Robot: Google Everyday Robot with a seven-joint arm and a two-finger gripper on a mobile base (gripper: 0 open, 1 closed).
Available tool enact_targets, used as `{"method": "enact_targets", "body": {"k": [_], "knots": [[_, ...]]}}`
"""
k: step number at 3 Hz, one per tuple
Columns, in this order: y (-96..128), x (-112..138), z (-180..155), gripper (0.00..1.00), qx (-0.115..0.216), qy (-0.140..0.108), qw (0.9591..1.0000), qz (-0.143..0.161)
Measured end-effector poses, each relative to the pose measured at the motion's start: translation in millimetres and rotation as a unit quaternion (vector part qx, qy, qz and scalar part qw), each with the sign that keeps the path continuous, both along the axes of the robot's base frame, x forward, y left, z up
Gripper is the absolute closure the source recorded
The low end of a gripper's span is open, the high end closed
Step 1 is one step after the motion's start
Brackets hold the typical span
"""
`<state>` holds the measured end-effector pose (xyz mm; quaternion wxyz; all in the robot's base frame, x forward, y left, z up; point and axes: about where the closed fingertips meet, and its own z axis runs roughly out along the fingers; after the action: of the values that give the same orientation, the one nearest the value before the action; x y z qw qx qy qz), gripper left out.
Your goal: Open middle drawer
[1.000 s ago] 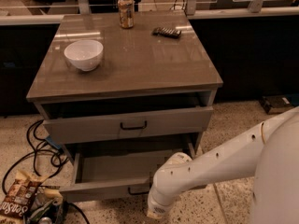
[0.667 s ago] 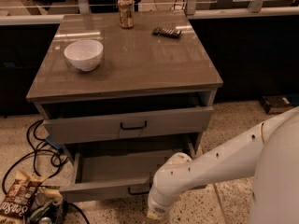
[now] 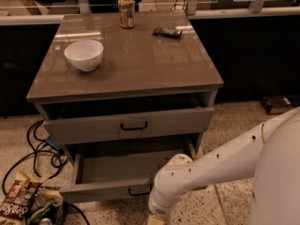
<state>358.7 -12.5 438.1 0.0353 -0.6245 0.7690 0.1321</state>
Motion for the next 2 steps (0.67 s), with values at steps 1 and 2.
{"method": "enact_targets", "body": {"k": [1, 2], "knots": [[0, 0, 0, 0.0, 0.0, 0.002, 1.0, 0.0], [-5, 0, 23, 0.0, 0.005, -0.014, 0.9999, 0.0]]}}
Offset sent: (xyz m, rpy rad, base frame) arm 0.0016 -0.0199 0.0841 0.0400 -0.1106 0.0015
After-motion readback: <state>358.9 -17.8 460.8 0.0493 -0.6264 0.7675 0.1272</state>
